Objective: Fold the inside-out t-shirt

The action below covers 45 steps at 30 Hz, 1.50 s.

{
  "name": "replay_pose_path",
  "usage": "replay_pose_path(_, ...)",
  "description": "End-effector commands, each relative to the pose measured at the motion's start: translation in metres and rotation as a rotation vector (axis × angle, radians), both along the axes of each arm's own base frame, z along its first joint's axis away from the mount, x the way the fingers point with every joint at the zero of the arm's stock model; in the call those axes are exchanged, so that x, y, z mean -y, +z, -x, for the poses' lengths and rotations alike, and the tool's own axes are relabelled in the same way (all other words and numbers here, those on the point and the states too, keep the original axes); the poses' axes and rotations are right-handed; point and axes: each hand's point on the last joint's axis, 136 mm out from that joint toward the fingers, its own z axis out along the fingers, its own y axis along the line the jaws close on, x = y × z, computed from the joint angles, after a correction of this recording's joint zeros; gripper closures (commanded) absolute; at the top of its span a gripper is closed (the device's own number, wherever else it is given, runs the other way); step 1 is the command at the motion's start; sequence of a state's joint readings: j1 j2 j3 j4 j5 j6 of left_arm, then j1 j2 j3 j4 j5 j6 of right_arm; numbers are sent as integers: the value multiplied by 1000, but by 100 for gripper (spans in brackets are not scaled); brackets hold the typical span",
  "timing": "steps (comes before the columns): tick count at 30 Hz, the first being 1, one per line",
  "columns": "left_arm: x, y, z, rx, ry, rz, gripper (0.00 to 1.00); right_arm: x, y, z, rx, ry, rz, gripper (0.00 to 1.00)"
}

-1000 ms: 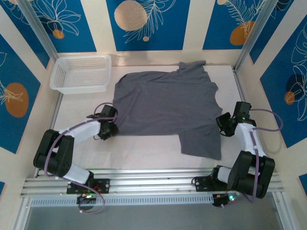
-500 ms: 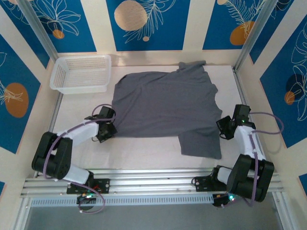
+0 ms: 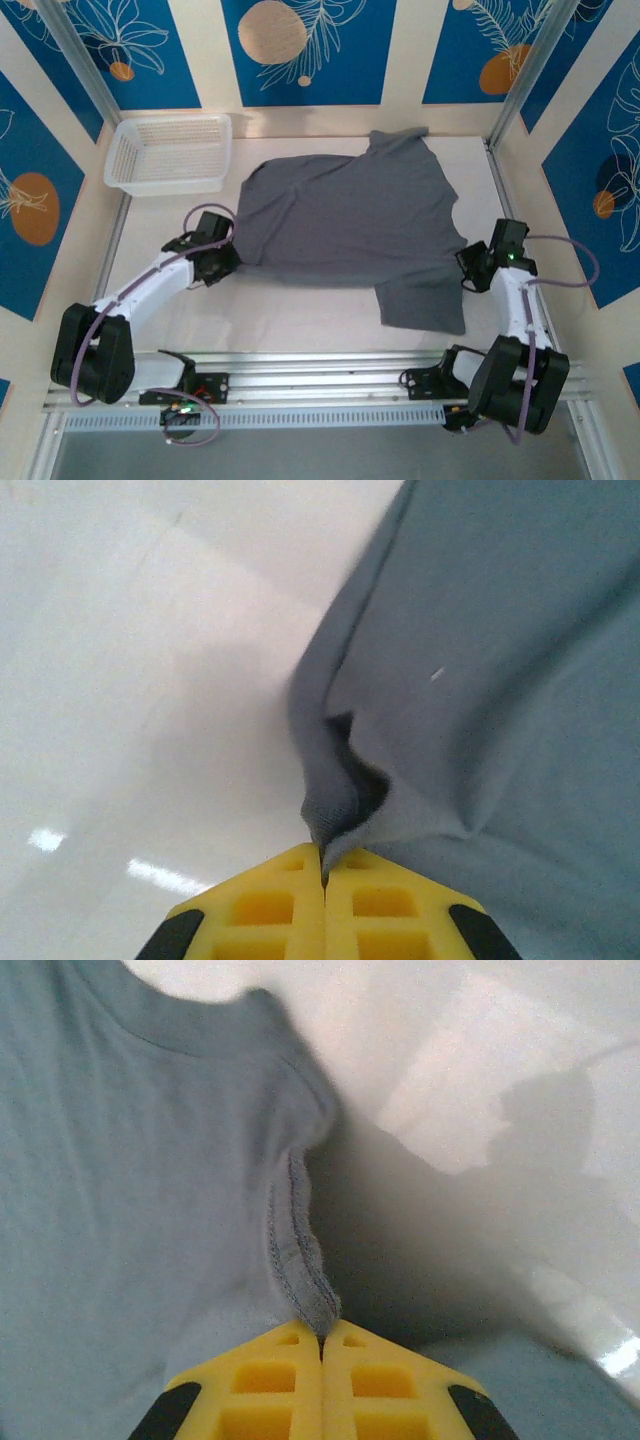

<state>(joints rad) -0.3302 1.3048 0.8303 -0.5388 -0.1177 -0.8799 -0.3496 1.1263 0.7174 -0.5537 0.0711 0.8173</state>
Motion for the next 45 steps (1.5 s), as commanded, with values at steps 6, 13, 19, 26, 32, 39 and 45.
replay_pose_path(6,0,39,-66,113,-16,-62,100,13,18,-54,51,31,41,100)
replay_pose_path(13,-14,18,-88,91,29,-80,100,8,17,-86,41,68,46,100)
replay_pose_path(19,-20,3,-96,63,45,-67,100,11,3,-105,-1,72,36,100)
replay_pose_path(26,-5,-16,-113,44,-7,-27,100,14,-32,-121,-76,107,25,100)
replay_pose_path(32,4,-30,-128,58,-50,-11,70,13,-47,-130,-112,145,7,77)
replay_pose_path(39,-10,9,-122,158,-55,-81,40,20,2,-116,-62,131,54,48)
replay_pose_path(45,15,65,-99,295,-180,-85,33,9,1,-61,-63,75,-13,43)
